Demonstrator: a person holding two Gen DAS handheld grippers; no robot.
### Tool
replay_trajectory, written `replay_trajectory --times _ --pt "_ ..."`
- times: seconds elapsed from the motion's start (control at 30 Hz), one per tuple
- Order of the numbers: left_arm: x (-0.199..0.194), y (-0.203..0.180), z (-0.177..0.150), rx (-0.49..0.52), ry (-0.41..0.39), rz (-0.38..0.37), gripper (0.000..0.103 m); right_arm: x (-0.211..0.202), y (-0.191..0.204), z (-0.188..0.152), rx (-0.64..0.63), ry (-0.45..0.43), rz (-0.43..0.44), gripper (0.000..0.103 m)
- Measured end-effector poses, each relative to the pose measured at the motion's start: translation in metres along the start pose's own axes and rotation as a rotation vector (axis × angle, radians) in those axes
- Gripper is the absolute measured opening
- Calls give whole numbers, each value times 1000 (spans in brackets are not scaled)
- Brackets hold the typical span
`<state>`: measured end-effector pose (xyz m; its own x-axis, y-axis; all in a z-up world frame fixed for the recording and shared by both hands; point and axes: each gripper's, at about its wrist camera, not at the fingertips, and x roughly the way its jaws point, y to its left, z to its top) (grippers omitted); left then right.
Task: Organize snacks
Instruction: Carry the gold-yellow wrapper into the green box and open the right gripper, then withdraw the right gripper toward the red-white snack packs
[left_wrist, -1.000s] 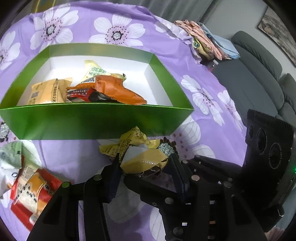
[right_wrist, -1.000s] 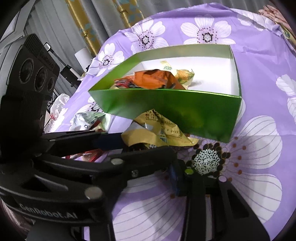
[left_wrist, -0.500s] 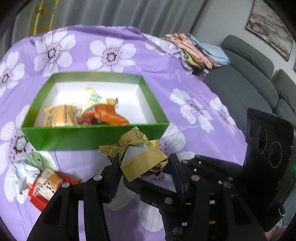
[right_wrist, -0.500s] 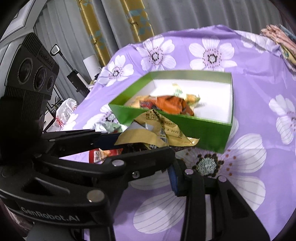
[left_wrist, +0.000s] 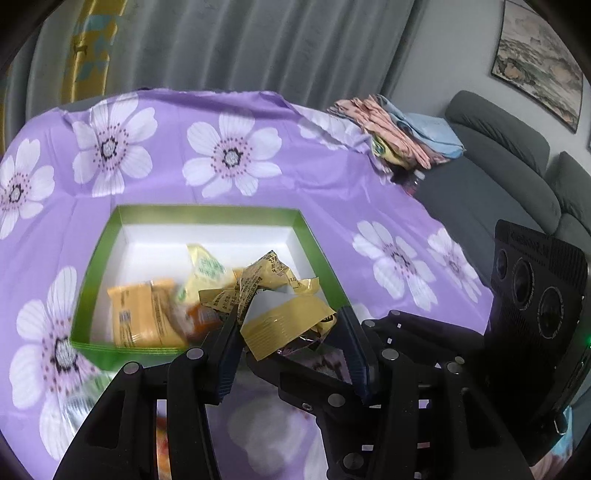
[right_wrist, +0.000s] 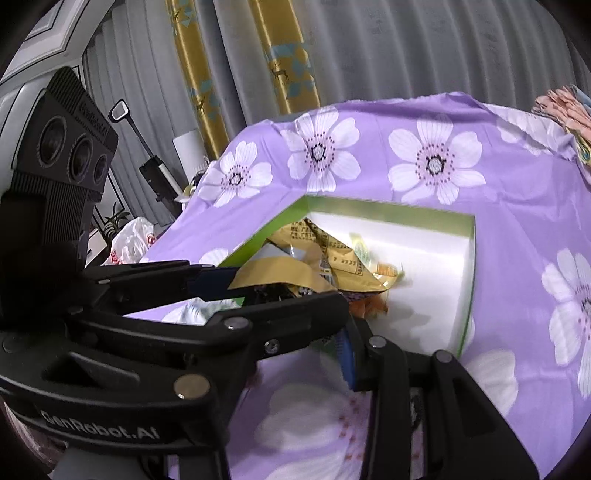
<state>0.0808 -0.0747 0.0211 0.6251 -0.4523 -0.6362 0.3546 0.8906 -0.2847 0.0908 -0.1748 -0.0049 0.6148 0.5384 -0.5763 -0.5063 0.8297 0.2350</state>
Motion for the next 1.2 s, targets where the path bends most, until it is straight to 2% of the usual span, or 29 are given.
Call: replay_trajectory --times 0.13,0.33,0.5,0.67,0.77,0.83,0.9,1.07,1.2 --pt "16 16 16 -20 -9 -3 50 19 -9 14 -7 0 -4 39" --pt "43 46 31 -88 14 -19 50 51 -18 27 -13 45 -19 40" --pt "62 66 31 -153 52 -18 50 78 -21 28 -4 112 -29 42" --pt "73 79 24 -213 87 -19 50 87 -21 25 -1 157 -43 45" --pt "75 81 23 -225 106 -11 50 84 -20 26 -7 162 -66 52" --pt "73 82 23 -237 112 -3 59 78 -19 27 -12 149 -84 69" --pt "67 85 22 -254 99 2 81 69 -20 28 -10 128 -90 75" --pt "39 90 23 -269 51 31 83 47 -25 25 4 99 -113 79" --pt "6 97 19 -274 -2 76 96 24 -30 17 60 71 -99 80"
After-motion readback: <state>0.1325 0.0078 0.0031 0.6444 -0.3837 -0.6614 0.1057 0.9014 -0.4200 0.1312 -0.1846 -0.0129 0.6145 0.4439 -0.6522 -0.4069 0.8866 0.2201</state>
